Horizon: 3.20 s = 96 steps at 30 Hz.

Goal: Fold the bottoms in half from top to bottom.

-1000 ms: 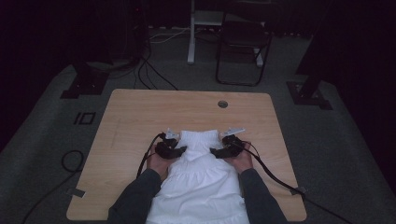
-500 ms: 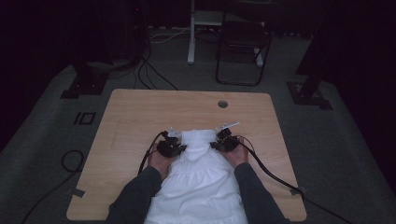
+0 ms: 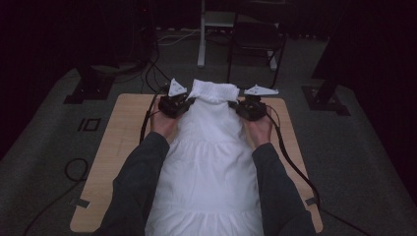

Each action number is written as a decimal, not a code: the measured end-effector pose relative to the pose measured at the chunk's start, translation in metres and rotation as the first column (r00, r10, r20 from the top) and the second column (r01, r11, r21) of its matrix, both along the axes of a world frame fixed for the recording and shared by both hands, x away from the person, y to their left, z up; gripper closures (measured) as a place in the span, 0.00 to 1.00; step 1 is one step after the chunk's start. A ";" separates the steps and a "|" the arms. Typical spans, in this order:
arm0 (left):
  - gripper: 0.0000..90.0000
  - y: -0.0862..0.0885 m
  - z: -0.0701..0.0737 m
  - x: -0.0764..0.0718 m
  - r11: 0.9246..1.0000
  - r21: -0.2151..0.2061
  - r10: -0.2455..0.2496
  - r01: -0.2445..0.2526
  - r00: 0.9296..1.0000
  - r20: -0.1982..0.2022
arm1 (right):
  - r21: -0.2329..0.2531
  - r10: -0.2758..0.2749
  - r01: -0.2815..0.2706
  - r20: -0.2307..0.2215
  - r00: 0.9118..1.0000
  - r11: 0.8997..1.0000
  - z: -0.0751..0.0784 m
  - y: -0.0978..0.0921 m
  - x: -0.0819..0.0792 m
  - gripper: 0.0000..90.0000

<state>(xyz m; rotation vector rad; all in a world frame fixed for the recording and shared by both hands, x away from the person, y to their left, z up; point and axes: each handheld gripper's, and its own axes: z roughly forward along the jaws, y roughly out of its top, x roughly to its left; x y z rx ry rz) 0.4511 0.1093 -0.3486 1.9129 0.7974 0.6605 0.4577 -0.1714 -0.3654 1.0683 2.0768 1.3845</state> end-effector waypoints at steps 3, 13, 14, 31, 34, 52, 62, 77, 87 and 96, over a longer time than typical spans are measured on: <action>0.92 0.001 0.000 -0.015 0.999 0.003 -0.034 0.034 0.999 -0.010 | -0.003 0.040 -0.040 -0.006 0.999 0.999 0.012 -0.006 -0.009 0.92; 0.90 0.015 -0.042 -0.130 0.978 -0.006 -0.207 0.207 0.977 -0.056 | -0.048 0.234 -0.240 -0.097 0.967 0.970 -0.027 -0.022 -0.115 0.91; 0.90 0.018 -0.052 -0.142 0.976 -0.016 -0.216 0.215 0.973 -0.077 | -0.057 0.251 -0.258 -0.112 0.962 0.964 -0.035 -0.023 -0.128 0.91; 0.89 0.007 -0.177 -0.157 0.957 0.199 -0.132 0.212 0.927 -0.351 | -0.250 0.222 -0.321 -0.357 0.908 0.913 -0.165 0.006 -0.176 0.90; 0.88 0.000 -0.175 -0.141 0.971 0.173 -0.091 0.166 0.923 -0.374 | -0.325 0.164 -0.263 -0.302 0.939 0.909 -0.164 0.009 -0.145 0.91; 0.88 -0.018 -0.176 0.003 0.948 0.316 0.137 -0.051 0.957 -0.256 | -0.315 -0.045 -0.038 -0.251 0.967 0.948 -0.167 0.030 -0.008 0.89; 0.94 -0.001 -0.147 -0.005 0.988 0.142 0.096 -0.056 0.950 -0.297 | -0.225 -0.025 -0.034 -0.255 0.967 0.974 -0.152 0.023 -0.004 0.91; 0.94 0.023 -0.079 -0.151 0.979 -0.070 -0.200 0.189 0.956 -0.213 | -0.107 0.230 -0.237 -0.069 0.971 0.966 -0.056 -0.016 -0.135 0.92; 0.91 0.023 -0.183 -0.162 0.983 0.003 -0.163 0.186 0.869 -0.467 | -0.176 0.224 -0.291 -0.324 0.919 0.940 -0.168 -0.002 -0.184 0.90; 0.91 0.016 -0.176 -0.109 0.973 0.171 -0.080 0.158 0.916 -0.393 | -0.228 0.193 -0.267 -0.302 0.934 0.936 -0.170 0.017 -0.159 0.91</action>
